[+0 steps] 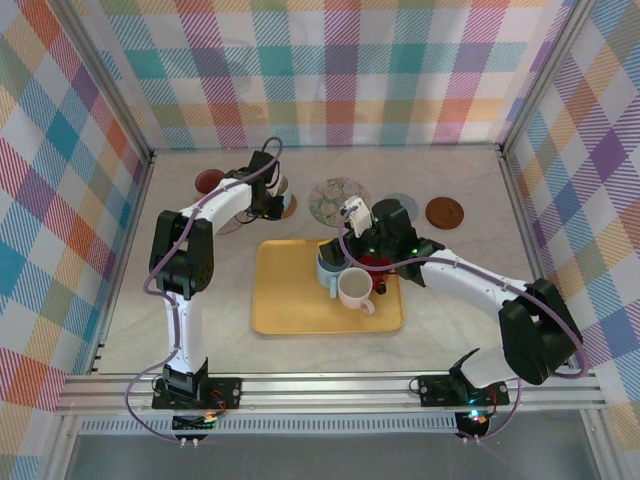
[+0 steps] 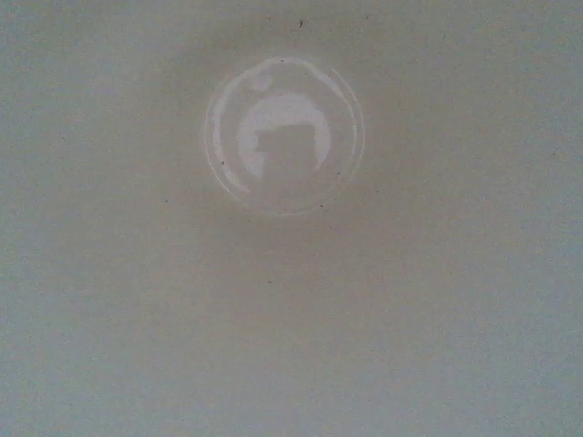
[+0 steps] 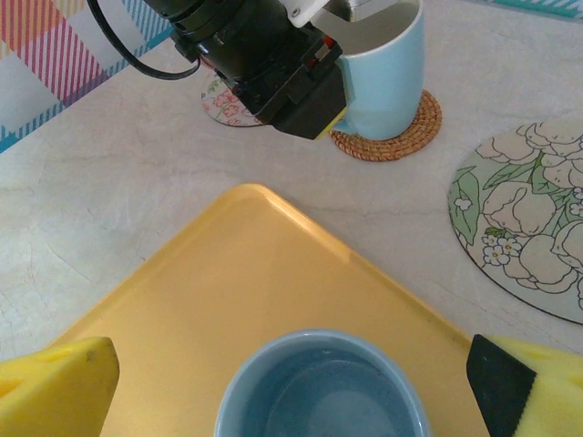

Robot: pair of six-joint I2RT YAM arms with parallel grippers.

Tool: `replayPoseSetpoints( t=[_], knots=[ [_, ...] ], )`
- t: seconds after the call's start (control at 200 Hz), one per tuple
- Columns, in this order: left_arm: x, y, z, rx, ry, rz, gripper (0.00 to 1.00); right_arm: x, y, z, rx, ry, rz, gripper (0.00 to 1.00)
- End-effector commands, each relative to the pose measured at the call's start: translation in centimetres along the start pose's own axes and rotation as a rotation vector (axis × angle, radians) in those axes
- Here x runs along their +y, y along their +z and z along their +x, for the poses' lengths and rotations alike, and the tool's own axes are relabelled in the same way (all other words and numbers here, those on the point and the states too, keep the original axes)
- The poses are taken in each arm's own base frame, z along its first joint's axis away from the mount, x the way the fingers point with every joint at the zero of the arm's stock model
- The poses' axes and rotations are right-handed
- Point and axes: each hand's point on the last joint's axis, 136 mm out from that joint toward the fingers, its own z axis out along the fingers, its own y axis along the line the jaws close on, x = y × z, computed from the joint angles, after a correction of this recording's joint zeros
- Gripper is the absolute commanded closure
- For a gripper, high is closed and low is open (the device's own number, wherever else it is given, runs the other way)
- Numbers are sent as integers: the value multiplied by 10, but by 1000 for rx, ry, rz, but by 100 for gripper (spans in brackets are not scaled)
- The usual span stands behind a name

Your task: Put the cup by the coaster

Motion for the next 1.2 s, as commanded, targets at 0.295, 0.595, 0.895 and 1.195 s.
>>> replayPoseSetpoints(
  t=[0.295, 0.595, 0.895, 1.195],
  knots=[
    [5, -6, -22, -63, -24, 10, 87, 11, 0, -16, -29, -4, -48, 1],
    [6, -11, -22, -53, -21, -2, 73, 12, 0, -17, -32, -3, -55, 1],
    [7, -15, -19, -42, -23, -2, 67, 13, -1, -14, -28, -3, -59, 1],
    [5, -24, -16, -36, -23, 9, 54, 14, -3, -16, -29, -14, -64, 1]
  ],
)
